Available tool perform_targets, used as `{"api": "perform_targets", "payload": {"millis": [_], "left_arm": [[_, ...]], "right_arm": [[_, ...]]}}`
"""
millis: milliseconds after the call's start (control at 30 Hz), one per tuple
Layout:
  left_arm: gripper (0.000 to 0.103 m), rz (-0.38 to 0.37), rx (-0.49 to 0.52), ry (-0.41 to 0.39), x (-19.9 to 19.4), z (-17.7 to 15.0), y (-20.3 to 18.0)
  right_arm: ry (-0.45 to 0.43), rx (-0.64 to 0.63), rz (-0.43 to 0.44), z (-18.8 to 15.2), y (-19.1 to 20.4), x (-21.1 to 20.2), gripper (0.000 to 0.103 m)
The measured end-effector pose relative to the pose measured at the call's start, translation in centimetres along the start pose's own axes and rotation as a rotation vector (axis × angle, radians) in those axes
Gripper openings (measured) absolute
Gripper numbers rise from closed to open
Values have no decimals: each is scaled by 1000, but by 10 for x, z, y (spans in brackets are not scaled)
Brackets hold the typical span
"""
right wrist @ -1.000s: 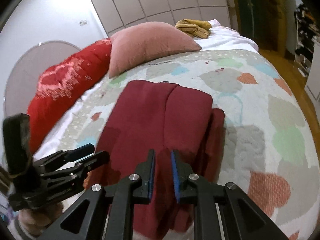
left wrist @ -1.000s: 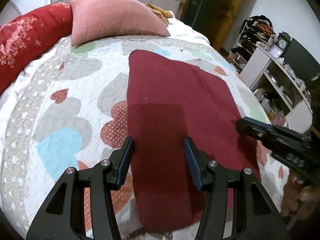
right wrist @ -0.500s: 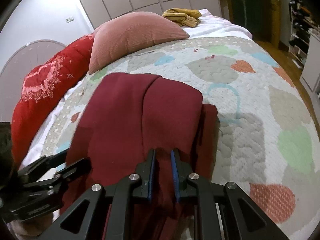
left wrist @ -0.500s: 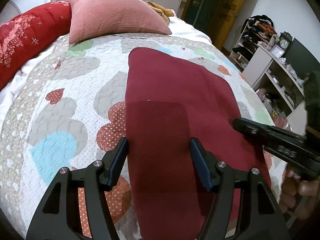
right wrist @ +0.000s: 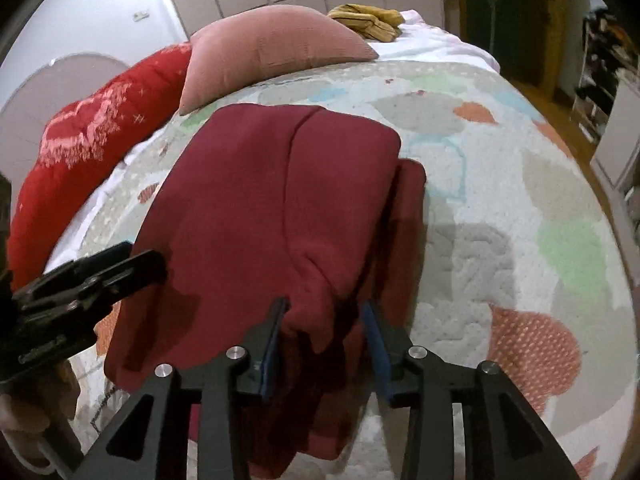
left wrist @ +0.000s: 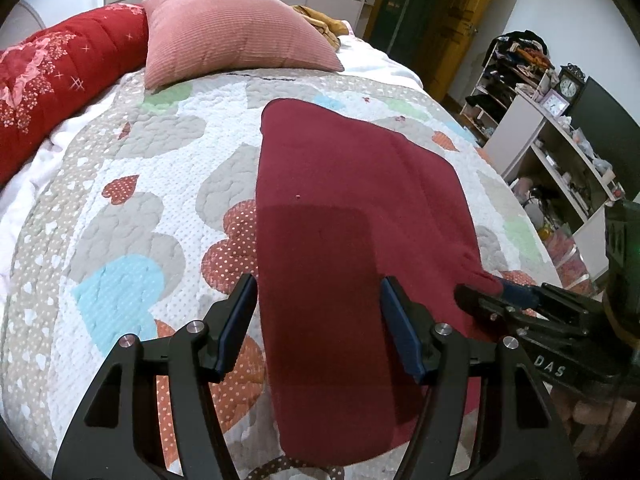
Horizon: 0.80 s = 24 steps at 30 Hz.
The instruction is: Fold small clothes
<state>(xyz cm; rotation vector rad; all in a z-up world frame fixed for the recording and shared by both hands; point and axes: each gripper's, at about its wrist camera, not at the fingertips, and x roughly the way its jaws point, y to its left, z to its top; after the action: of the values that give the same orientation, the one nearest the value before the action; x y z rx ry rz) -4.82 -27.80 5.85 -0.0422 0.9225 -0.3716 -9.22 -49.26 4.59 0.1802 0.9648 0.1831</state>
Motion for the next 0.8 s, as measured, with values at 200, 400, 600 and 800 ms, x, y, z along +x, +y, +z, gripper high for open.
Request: {"api": "perform_targets", "payload": {"millis": [200,400,600,800], "left_arm": [[64,-1,-8,-5,-1,0,3],[65,-21,-23,0,-2,0,6],[70,-127,-70,32,7,4,20],[82,-240,-160,83,29,8,43]], "right_arm": [[-45,19,29,1,-2,-18,39],[-85,41,53,6,-4,-27,57],[-90,100,83,12,-20,-17,64],[-92,167,127,20,-45,1,70]]}}
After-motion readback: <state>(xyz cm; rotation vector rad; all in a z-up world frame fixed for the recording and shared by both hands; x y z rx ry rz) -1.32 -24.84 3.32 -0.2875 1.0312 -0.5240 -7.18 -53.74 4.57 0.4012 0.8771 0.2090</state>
